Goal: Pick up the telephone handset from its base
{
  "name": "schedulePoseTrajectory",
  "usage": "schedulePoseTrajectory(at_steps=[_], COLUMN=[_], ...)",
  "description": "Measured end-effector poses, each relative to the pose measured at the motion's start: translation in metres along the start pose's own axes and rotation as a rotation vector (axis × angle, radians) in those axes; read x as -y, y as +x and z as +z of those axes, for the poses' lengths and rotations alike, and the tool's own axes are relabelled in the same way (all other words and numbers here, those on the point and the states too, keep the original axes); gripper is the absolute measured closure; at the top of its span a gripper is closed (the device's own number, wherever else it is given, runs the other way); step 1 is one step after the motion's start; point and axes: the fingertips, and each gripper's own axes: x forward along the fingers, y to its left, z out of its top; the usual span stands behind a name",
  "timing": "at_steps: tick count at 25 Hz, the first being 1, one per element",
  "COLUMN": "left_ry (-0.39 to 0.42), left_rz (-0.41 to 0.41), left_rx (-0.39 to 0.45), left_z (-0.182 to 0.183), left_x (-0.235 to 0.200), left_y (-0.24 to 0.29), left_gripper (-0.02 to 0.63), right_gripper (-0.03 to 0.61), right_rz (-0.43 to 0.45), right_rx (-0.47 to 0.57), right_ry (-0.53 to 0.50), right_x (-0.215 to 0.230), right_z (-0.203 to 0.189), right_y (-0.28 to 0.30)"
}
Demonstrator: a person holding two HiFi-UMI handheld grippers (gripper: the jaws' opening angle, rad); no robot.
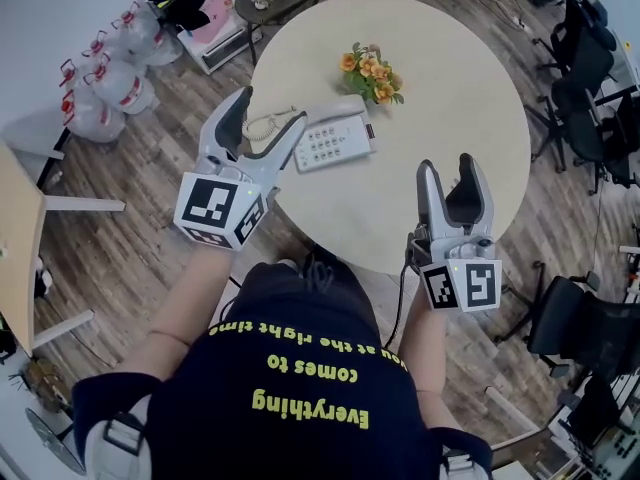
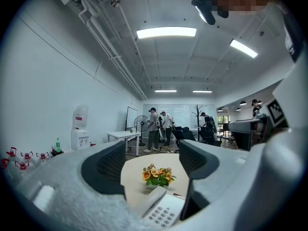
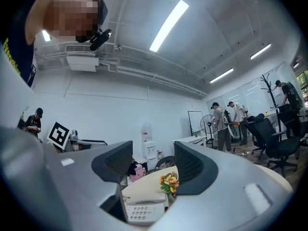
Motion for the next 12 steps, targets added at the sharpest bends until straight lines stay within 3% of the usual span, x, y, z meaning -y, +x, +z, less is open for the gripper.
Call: schedulePoseTrajectory(at_steps=[12], left_ry=[0.019], left_rz=[0.005], left_rx=[-0.015], left_z=[0.001], left_x=[0.024], left_y=[0.058], left_gripper=[0.261], right_gripper=[0.308], right_rz=[0.02], right_rx=[0.014], right_ry=[0.021], right_x=[0.061], right_z=[0.003], right_y=[0.022])
